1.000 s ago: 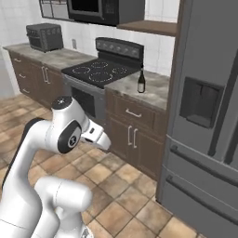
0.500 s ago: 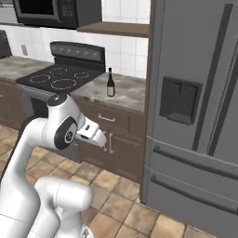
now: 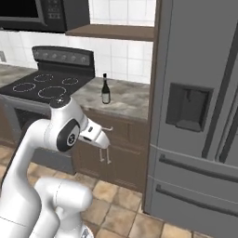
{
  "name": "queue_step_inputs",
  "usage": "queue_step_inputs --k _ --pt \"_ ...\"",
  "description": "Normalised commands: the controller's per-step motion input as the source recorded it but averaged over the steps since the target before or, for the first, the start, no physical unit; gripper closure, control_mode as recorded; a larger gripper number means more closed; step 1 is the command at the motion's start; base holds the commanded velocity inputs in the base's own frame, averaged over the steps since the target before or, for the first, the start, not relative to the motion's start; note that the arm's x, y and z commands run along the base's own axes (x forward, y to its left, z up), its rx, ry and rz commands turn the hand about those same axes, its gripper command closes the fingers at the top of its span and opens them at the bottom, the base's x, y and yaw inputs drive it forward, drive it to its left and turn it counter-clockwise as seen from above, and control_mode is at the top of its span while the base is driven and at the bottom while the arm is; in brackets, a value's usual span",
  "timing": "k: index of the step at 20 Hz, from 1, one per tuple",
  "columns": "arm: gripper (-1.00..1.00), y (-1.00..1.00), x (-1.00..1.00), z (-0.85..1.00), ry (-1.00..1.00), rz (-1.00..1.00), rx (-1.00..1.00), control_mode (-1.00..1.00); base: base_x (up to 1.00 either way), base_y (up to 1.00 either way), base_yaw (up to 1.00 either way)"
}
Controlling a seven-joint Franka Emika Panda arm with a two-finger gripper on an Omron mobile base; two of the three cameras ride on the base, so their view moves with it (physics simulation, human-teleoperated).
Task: There is a wine glass and glass cup on the dining counter. Place the wine bottle next to the wine glass and the juice bottle next to the glass cup.
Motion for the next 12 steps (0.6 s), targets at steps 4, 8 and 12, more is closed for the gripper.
queue_step_inputs --k 4,8,12 --pt "-1.0 0.0 0.0 0.0 0.0 0.0 0.0 1.0 0.69 0.64 -0.01" --pt "-1.0 0.0 0.0 0.0 0.0 0.0 0.0 1.0 0.75 0.57 -0.02" --pt "-1.0 0.0 0.0 0.0 0.0 0.0 0.0 1.0 0.79 0.44 -0.16"
